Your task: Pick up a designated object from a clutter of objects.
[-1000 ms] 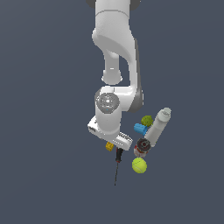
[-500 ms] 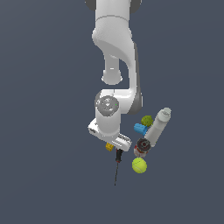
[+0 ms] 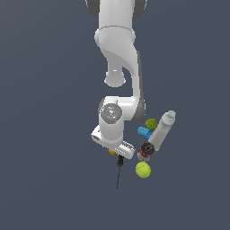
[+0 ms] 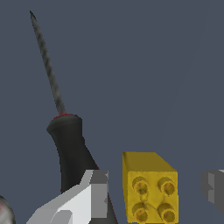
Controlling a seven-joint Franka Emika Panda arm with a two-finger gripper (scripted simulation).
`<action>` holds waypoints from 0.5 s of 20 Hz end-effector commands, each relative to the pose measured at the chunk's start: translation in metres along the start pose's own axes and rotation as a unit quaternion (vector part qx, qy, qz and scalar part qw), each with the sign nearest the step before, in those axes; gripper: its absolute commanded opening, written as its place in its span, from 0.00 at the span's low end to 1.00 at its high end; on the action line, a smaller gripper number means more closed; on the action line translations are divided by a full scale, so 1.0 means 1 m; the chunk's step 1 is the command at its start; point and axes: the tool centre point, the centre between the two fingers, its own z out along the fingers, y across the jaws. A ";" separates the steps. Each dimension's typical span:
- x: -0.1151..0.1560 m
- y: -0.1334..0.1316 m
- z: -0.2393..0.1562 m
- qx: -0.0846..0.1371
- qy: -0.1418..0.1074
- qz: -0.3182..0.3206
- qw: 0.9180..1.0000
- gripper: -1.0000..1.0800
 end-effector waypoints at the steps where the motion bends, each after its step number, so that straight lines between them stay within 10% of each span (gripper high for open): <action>1: -0.008 0.006 0.020 -0.007 -0.012 0.002 1.000 0.96; 2: -0.008 0.006 0.020 -0.007 -0.012 0.002 1.000 0.00; 10: -0.008 0.006 0.020 -0.007 -0.012 0.002 1.000 0.00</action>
